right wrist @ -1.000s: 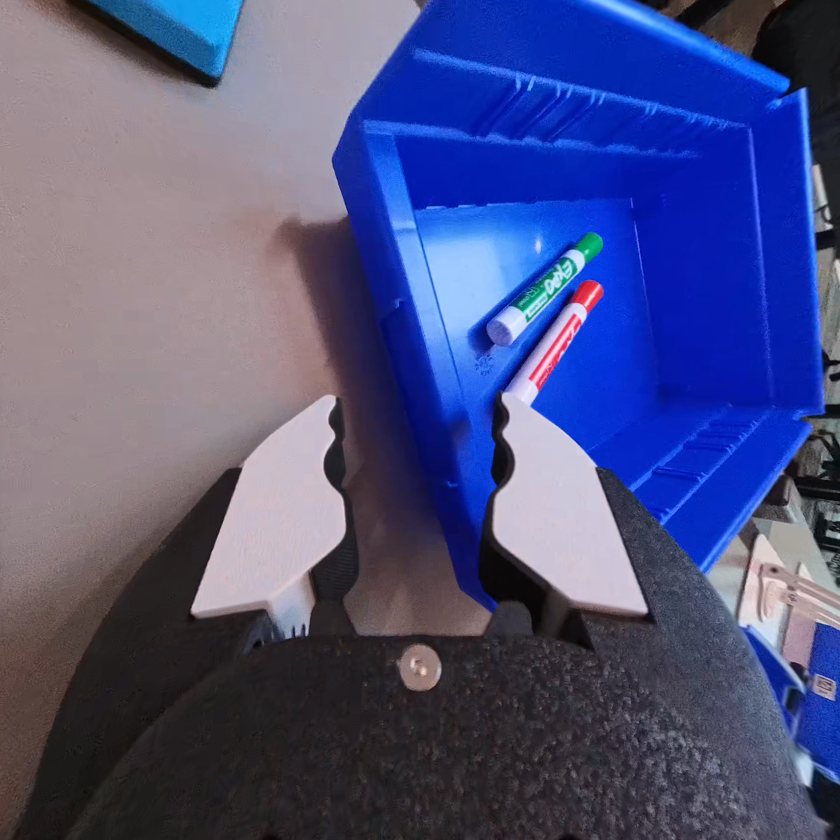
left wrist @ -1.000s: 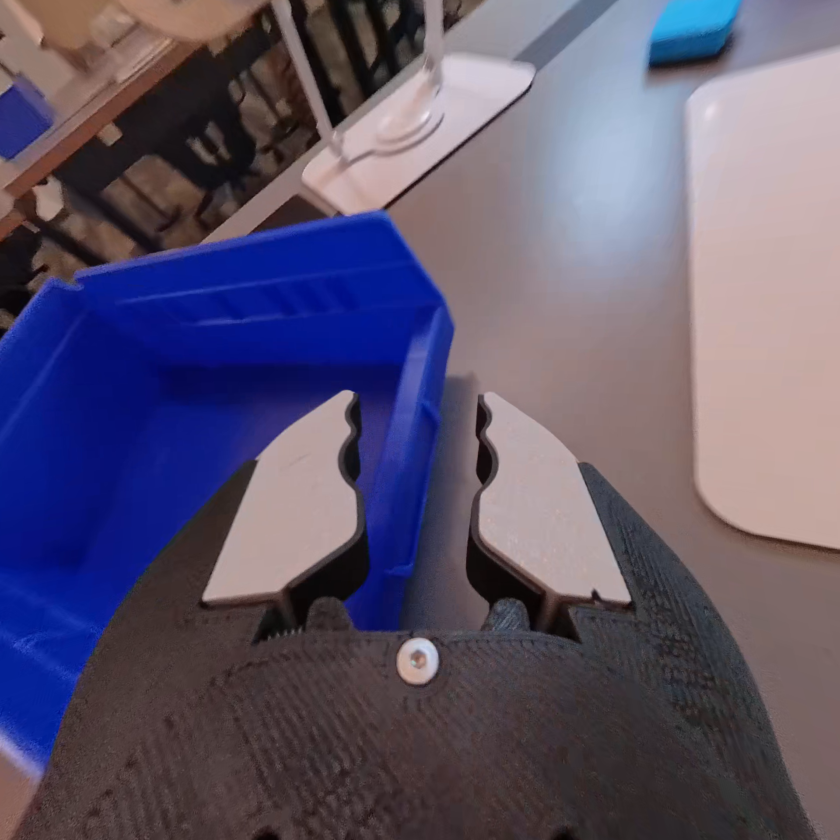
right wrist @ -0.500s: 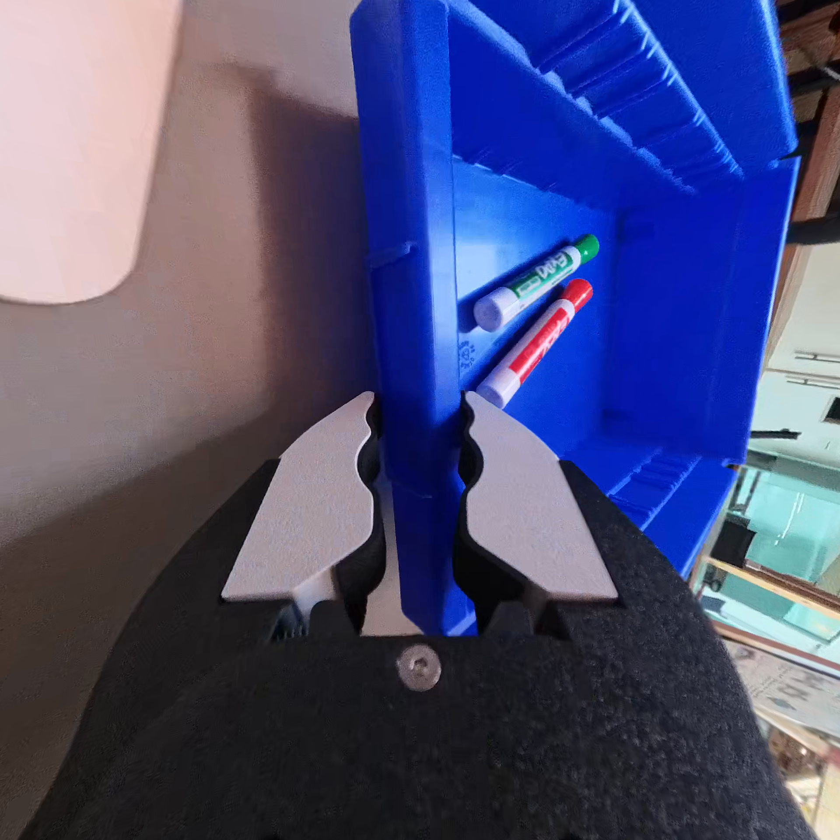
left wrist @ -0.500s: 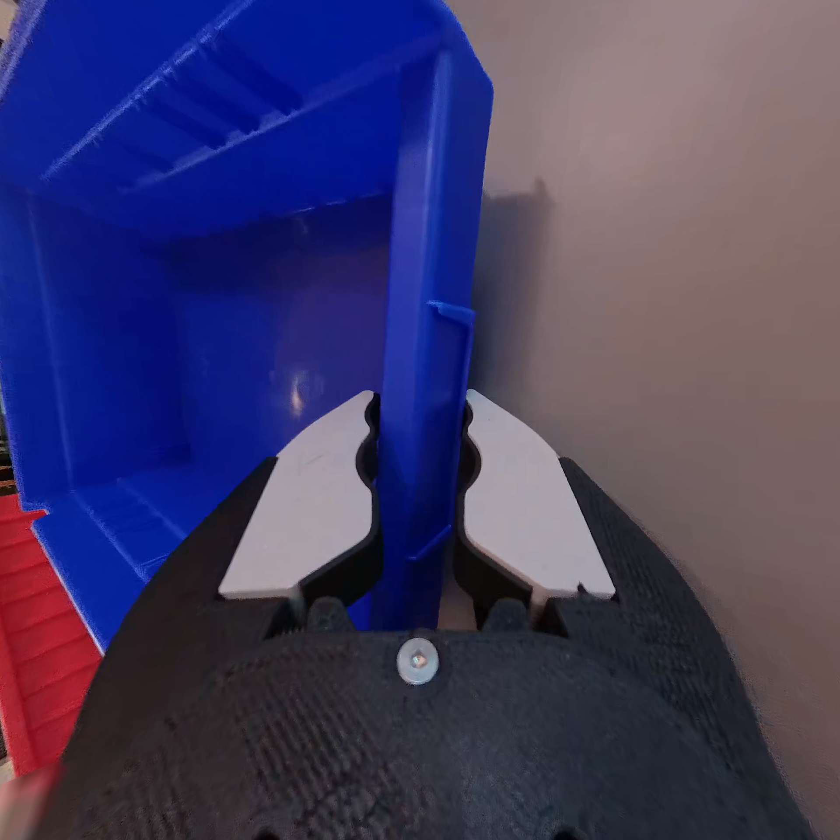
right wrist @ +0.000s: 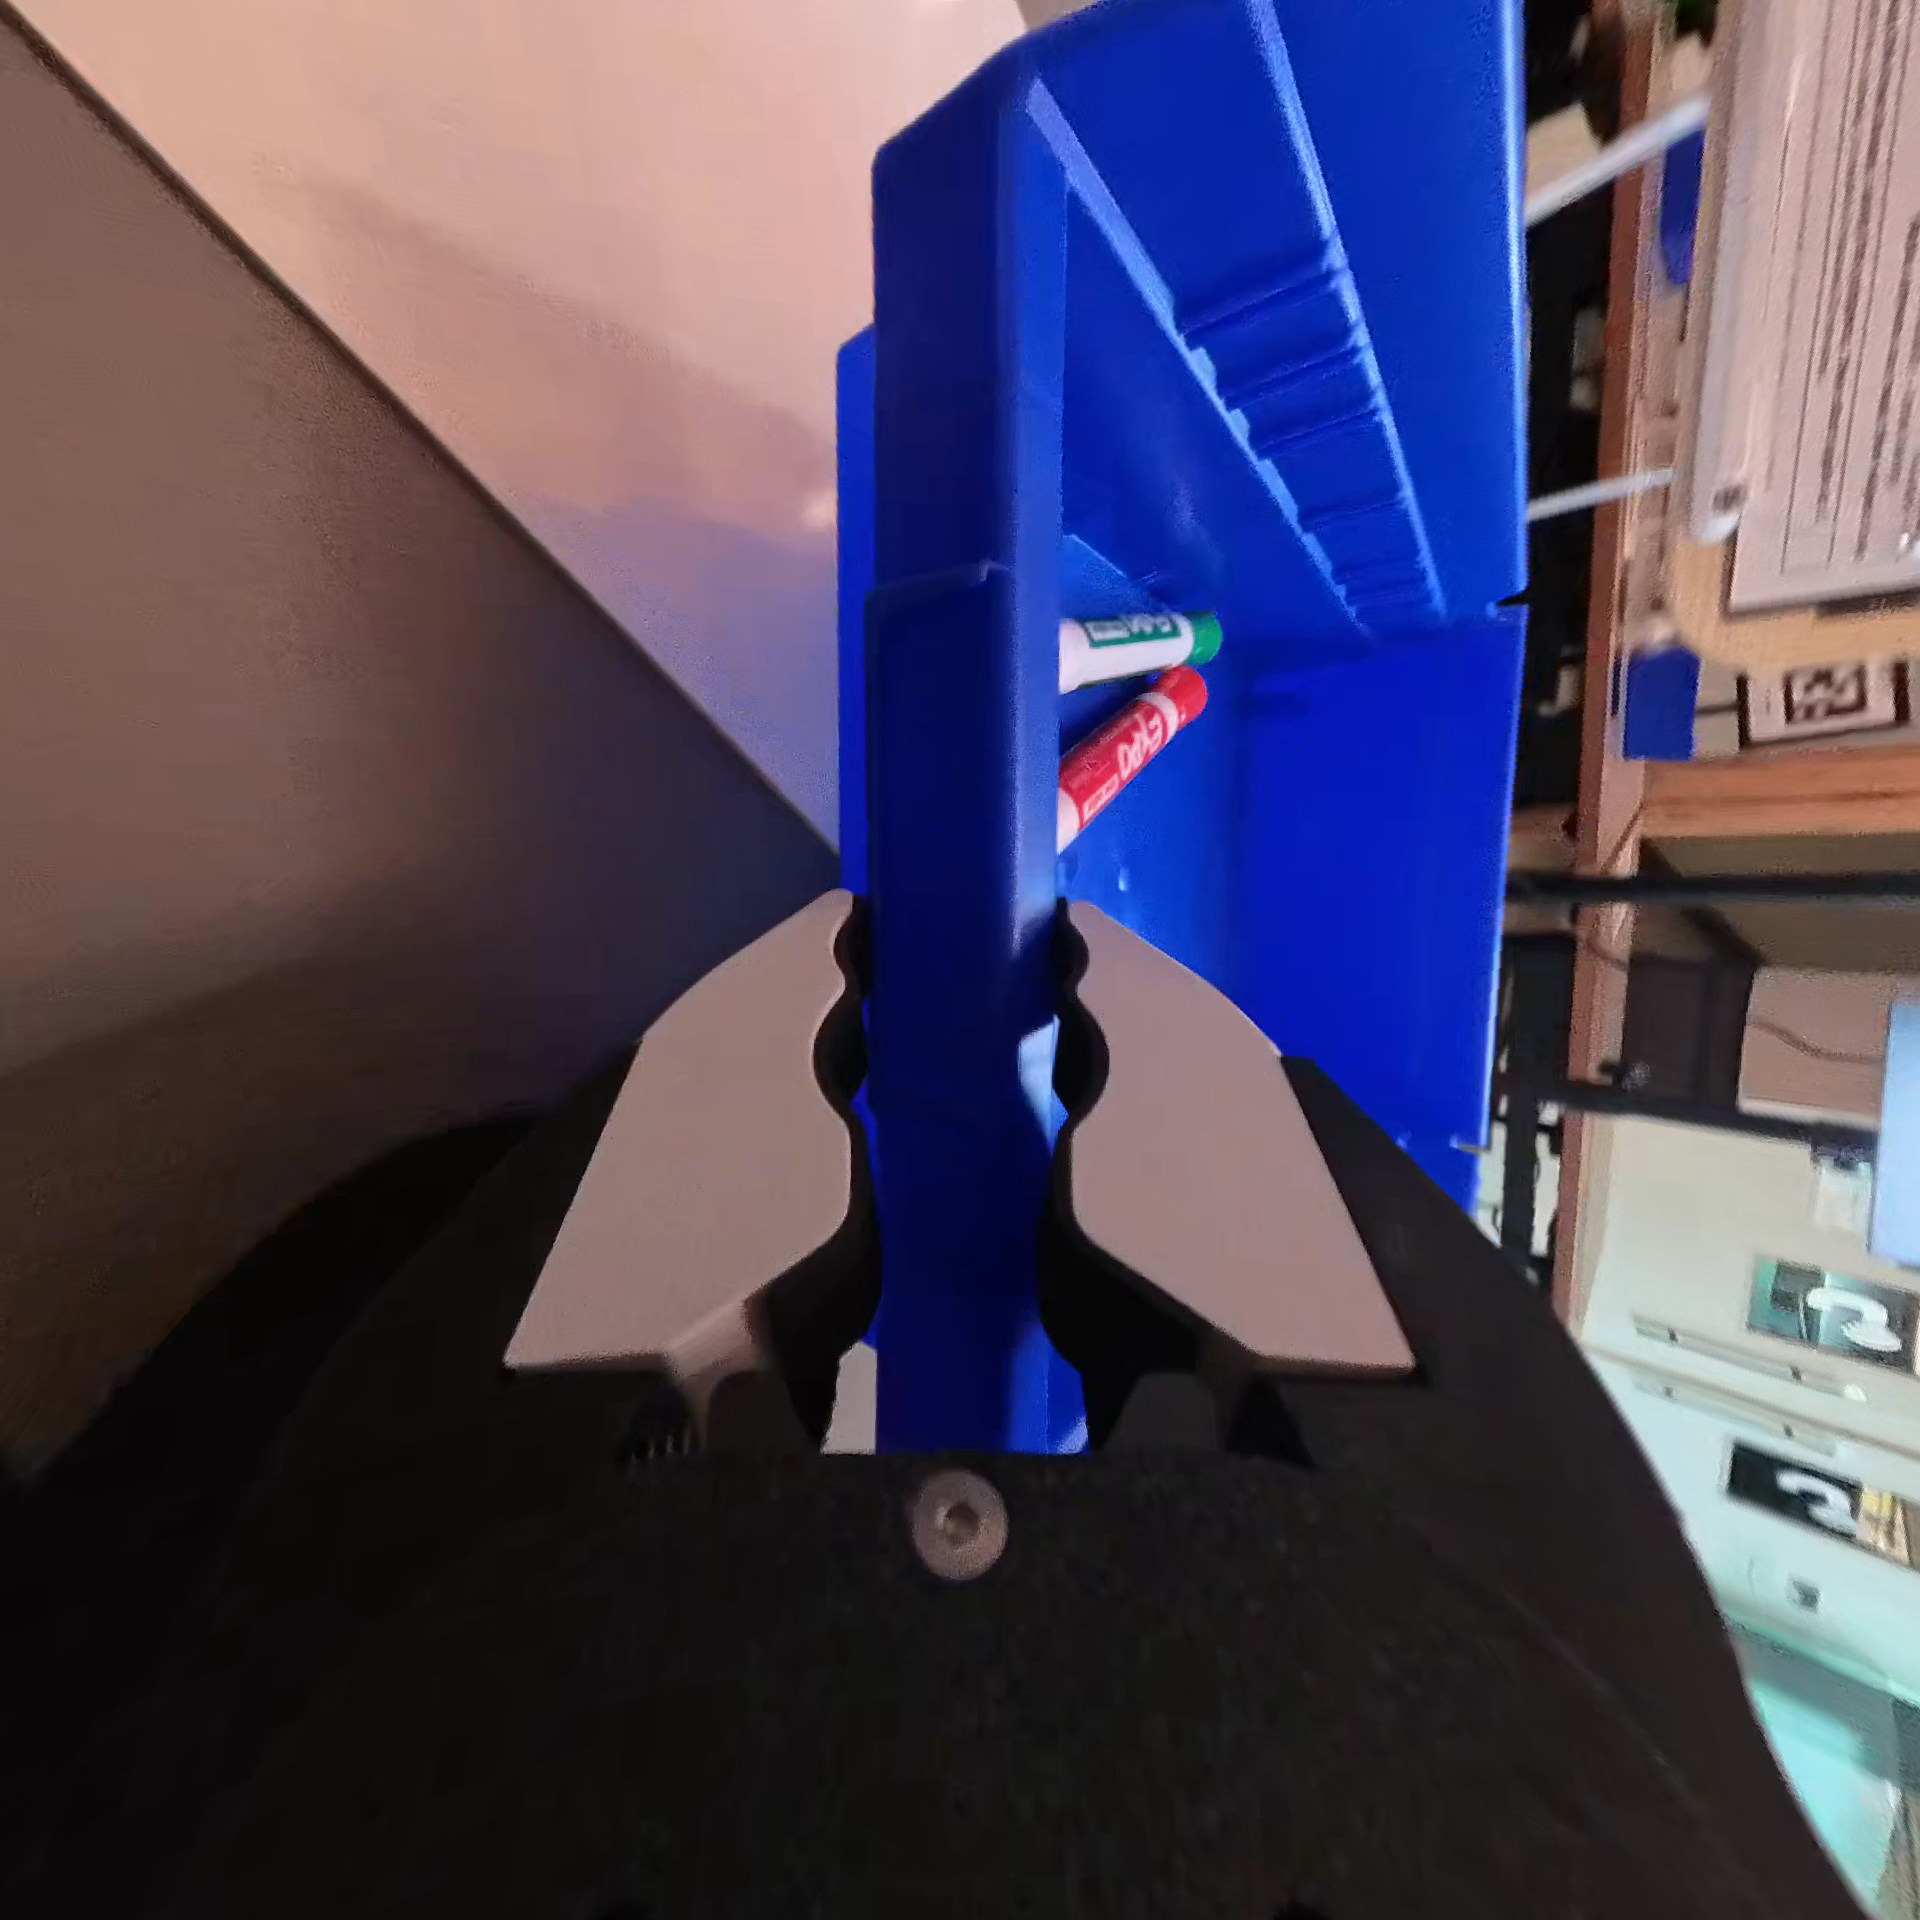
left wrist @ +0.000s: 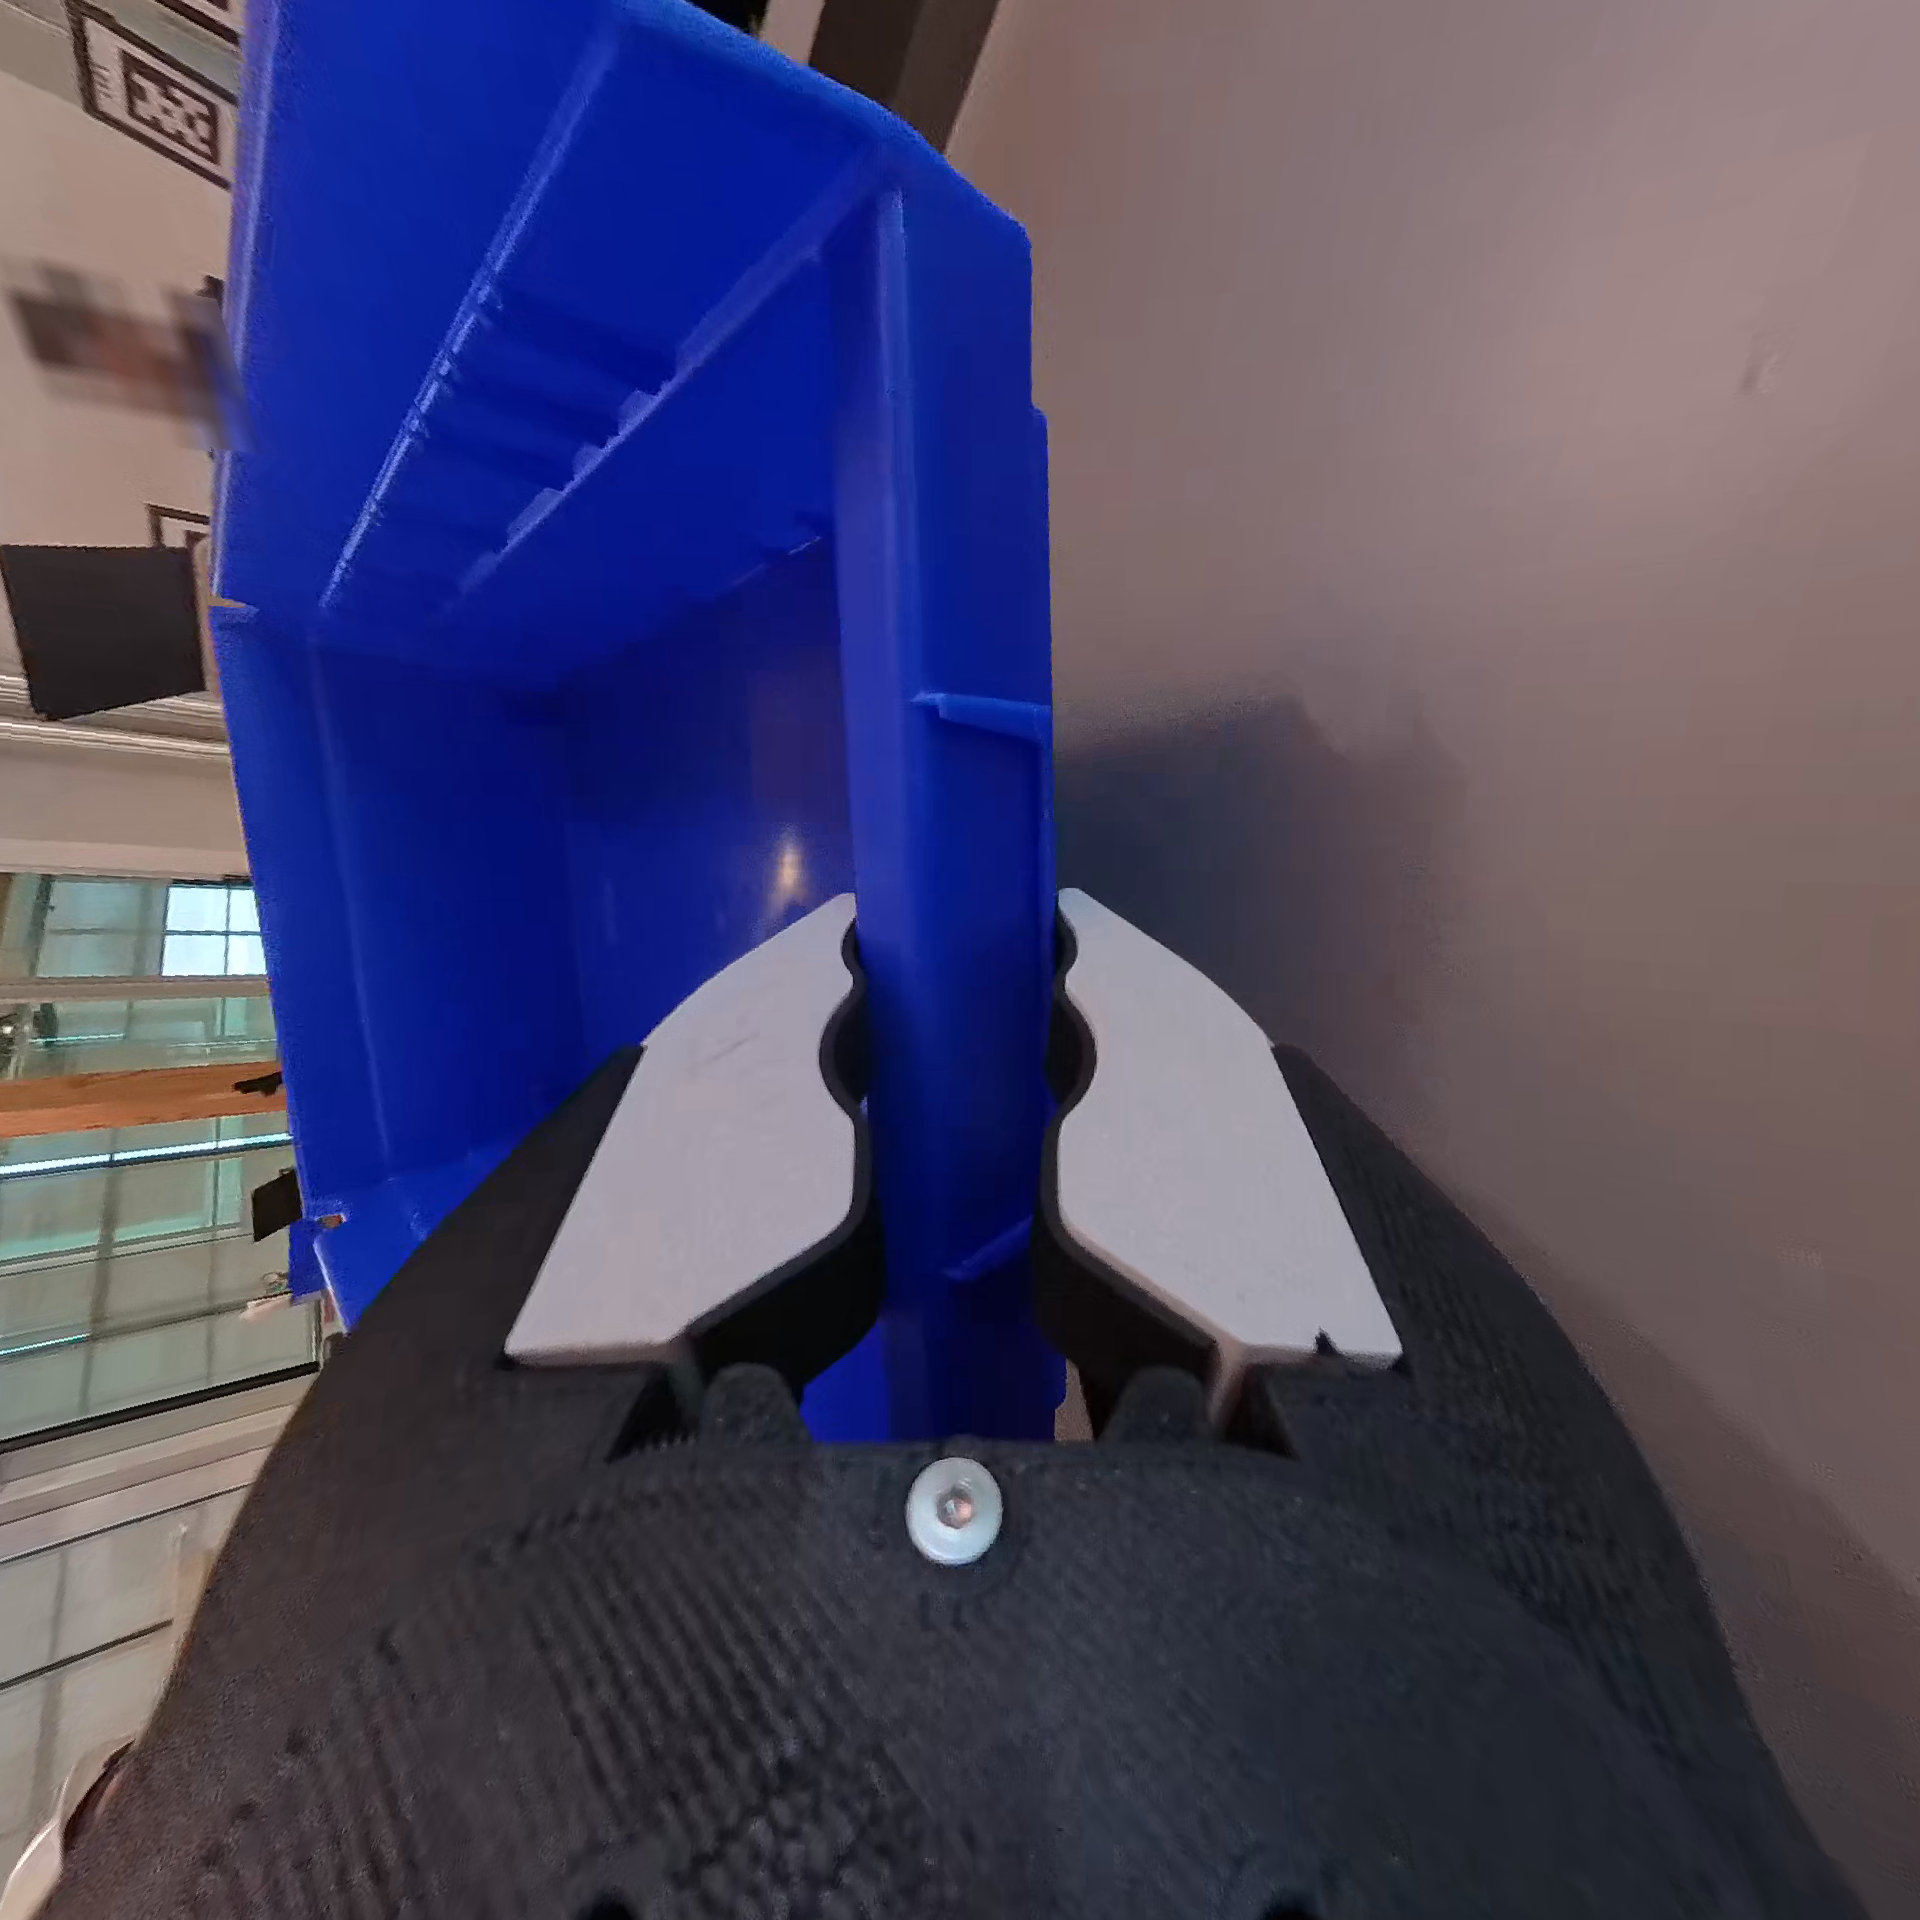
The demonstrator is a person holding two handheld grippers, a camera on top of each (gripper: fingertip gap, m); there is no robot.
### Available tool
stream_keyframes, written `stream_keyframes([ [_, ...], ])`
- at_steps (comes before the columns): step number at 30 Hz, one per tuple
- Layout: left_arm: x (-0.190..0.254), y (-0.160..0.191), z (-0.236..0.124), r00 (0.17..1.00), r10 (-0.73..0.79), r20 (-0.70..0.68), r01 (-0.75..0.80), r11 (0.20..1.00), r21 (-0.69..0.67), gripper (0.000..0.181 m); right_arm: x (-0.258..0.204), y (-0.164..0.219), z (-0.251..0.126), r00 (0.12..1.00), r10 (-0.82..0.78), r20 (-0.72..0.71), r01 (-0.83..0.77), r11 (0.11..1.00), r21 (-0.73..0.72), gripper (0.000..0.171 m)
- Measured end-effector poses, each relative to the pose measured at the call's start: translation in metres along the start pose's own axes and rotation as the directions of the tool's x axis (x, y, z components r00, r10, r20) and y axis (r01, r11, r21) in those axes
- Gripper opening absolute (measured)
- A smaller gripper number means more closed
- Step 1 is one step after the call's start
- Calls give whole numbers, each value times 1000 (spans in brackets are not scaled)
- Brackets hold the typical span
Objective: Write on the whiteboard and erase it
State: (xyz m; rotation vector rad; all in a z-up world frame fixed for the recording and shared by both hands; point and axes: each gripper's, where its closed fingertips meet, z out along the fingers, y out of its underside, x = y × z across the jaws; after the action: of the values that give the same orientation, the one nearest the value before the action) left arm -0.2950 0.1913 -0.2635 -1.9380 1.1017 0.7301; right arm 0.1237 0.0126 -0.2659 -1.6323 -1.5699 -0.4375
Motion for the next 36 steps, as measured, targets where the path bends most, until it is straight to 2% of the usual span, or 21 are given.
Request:
stream_keyframes([
  [6,-19,0,-38,999,-15,33,13,998,60,30,-21,-109,39,986,-165,35,153,960,236,33],
  [12,-34,7,-71,996,-36,80,28,995,101,30,-31,-210,96,956,-290,41,243,865,440,33],
  [14,-39,10,-78,995,-47,89,38,994,106,31,-27,-244,111,947,-322,-14,282,808,518,34],
  [16,-42,13,-82,995,-46,93,37,994,100,30,-24,-274,112,949,-314,-39,273,747,607,38],
  [18,-43,16,-84,995,-43,93,34,995,94,30,-21,-296,105,965,-262,1,192,710,678,40],
  [21,-41,17,-85,996,-29,88,21,996,86,30,-16,-302,92,975,-213,65,103,688,718,39],
  [26,-25,-3,-90,998,19,58,-26,993,113,31,-9,-272,83,984,-121,128,-2,719,695,39],
  [31,13,-53,-105,992,127,-11,-122,969,215,31,25,-237,59,996,18,85,-71,731,678,40],
  [36,60,-113,-122,961,271,-65,-234,912,338,31,56,-208,43,997,65,-47,-21,776,630,47],
])
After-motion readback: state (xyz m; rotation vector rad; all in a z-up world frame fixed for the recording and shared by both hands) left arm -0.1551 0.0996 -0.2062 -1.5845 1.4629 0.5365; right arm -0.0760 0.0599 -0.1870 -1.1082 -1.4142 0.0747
